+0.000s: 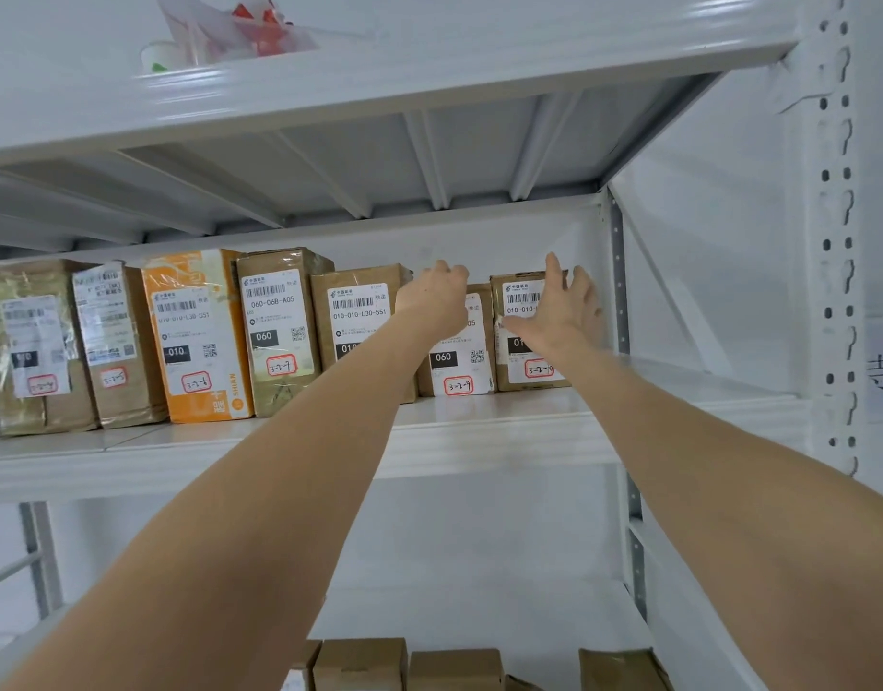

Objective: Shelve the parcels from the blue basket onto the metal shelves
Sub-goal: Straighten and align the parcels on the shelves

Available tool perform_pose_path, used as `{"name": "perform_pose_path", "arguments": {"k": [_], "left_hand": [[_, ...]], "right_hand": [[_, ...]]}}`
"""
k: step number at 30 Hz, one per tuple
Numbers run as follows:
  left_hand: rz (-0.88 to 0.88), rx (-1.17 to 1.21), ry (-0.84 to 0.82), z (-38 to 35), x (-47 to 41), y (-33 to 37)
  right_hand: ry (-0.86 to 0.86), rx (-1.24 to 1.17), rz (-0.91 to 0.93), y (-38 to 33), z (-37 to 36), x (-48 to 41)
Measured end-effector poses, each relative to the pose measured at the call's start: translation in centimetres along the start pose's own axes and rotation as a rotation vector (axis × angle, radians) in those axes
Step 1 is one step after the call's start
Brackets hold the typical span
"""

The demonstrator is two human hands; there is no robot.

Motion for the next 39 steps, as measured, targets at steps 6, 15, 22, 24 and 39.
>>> {"name": "perform_pose_path", "arguments": {"k": [6,15,22,24,39], "left_hand": [[0.056,0.028,0.116,0.6,4.1,-2.6],[0.157,0.103,0.121,-1.6,15.3,-14.9],[0.183,0.154,-0.020,-8.5,26.1,-26.1],[0.207,0.149,-0.097,-11.3,28.8,-29.2],[0.374,0.155,-0.498,-31.1,40.3,-49.5]], "right_hand": [[0.135,0.122,0.228,-6.5,-0.3,4.0],[0.082,0.080,0.367,-18.0,-7.4,13.8],[0.014,0.076,0.416,-25.5,-17.1,24.9],[-0.055,0.085,0.416,-26.8,-21.1,27.9],[-0.521,0.156,0.373,-34.7,-49.5,39.1]]}}
Point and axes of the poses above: each hand's wrist, its own x-axis away from the middle knuckle, its own z-axis out of the back of the hand, y = z × x, the point moved 10 cm from there along -x, towards the middle knuckle, and after that the axes turned 14 degrees about -y, right-handed, at the moved point
